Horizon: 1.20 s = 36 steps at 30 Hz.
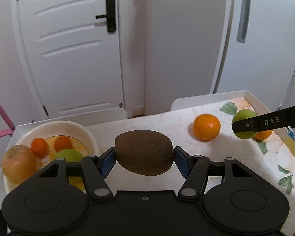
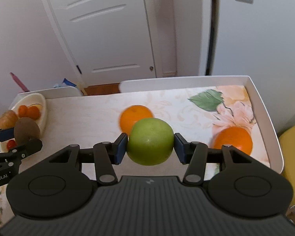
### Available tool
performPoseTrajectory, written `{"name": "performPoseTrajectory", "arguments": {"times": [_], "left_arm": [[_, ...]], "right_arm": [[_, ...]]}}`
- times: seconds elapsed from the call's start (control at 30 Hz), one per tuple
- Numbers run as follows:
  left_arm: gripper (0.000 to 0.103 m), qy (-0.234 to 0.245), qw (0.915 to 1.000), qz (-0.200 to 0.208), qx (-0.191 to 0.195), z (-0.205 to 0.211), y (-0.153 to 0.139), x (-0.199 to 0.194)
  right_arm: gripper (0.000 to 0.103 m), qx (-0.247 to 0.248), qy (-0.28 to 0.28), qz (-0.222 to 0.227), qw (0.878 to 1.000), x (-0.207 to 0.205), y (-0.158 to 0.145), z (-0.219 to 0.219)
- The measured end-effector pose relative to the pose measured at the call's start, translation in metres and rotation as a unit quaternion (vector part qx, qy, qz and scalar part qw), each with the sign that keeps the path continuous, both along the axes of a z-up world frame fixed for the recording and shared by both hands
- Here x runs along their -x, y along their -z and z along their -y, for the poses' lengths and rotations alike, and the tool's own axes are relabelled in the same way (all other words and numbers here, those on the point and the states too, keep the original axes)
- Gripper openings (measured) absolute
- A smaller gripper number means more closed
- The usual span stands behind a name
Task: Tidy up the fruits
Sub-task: 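Carry the kiwi and green apple into the bowl and open both tools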
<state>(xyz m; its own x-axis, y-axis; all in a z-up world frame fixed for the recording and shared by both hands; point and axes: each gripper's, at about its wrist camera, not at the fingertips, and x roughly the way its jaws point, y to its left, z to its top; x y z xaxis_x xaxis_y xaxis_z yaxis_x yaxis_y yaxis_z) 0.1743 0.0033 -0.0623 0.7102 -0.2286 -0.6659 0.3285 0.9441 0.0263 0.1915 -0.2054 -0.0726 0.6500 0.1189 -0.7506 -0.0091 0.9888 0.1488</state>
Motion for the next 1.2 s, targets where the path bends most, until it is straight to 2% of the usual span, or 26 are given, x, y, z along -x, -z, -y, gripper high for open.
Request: {"name": "performPoseTrajectory", "arguments": {"times": [0.33, 0.57, 0.97, 1.2], "left_arm": [[0.068, -0.037, 0.9988, 0.031, -0.01, -0.044, -0.031, 0.022], [0.068, -0.066, 0.997, 0.039, -0.015, -0.082, -0.038, 0.029], [0.068, -0.099, 0.9948, 0.01, -0.021, -0.126, -0.013, 0.016], [0.068, -0.089, 0.9955, -0.016, -0.029, -0.131, 0.01, -0.001]], "right_arm": [[0.066, -0.014, -0.056, 0.03, 0.998, 0.002, -0.031, -0.065], [0.066, -0.017, -0.095, 0.038, 0.995, -0.004, -0.037, -0.111], [0.066, -0.014, -0.145, 0.037, 0.989, -0.025, -0.03, -0.18], [0.066, -0.011, -0.152, 0.028, 0.988, -0.038, -0.02, -0.197]]}}
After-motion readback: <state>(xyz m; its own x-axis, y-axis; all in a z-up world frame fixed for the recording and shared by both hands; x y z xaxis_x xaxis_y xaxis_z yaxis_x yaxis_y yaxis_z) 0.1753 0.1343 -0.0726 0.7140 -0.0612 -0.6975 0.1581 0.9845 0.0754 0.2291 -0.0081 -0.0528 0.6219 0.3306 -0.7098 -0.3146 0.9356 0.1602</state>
